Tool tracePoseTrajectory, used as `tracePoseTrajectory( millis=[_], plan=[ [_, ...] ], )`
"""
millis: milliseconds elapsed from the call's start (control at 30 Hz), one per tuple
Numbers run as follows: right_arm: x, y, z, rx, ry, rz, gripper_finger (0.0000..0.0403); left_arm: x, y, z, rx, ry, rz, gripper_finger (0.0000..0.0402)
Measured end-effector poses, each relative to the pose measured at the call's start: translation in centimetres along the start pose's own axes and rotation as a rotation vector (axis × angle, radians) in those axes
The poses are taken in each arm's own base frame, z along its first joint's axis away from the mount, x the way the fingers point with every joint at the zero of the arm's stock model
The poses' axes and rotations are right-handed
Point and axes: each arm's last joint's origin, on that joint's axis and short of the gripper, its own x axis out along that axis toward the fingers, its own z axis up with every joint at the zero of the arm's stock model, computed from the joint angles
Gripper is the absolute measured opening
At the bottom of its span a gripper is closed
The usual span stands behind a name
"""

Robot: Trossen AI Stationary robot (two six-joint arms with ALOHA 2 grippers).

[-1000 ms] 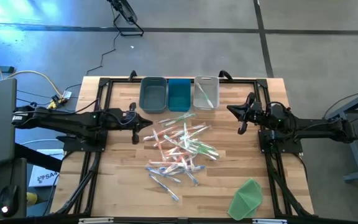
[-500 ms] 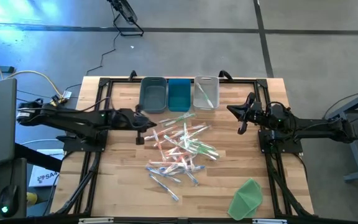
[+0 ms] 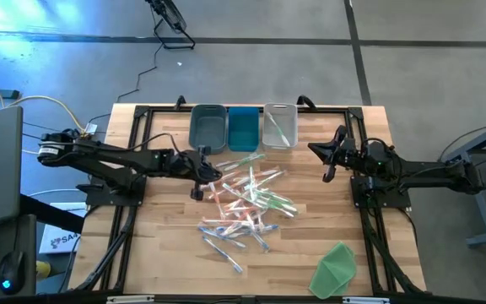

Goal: Pick & Place Toothbrushes
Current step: Put the orange toothbrush into the dark blue bin

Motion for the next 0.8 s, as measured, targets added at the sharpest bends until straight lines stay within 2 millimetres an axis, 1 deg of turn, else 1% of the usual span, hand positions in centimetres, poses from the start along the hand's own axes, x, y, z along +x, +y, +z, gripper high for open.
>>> tracePoseTrajectory(
  millis=[233,333,467,633,800],
  plan=[
    [0.0,0.0,0.0,-0.004,0.002,0.0,0.0002,0.0,-0.1,-0.3,-0.002,0.04,-0.018,0.0122],
    [0.0,0.0,-0.1,-0.005,0.006,-0.001,0.0002,-0.1,-0.3,-0.7,-0.003,0.074,-0.061,0.0146],
    [0.0,0.0,-0.3,-0.01,0.028,-0.001,0.0002,-0.1,-0.6,-1.2,-0.009,0.114,-0.103,0.0156],
    [0.0,0.0,-0.3,-0.01,0.03,-0.002,0.0002,-0.2,-0.9,-1.0,-0.08,0.077,-0.204,0.0157],
    [0.0,0.0,-0.3,-0.01,0.03,-0.002,0.0002,0.0,-1.6,-0.9,-0.078,0.084,-0.225,0.0157]
  ],
)
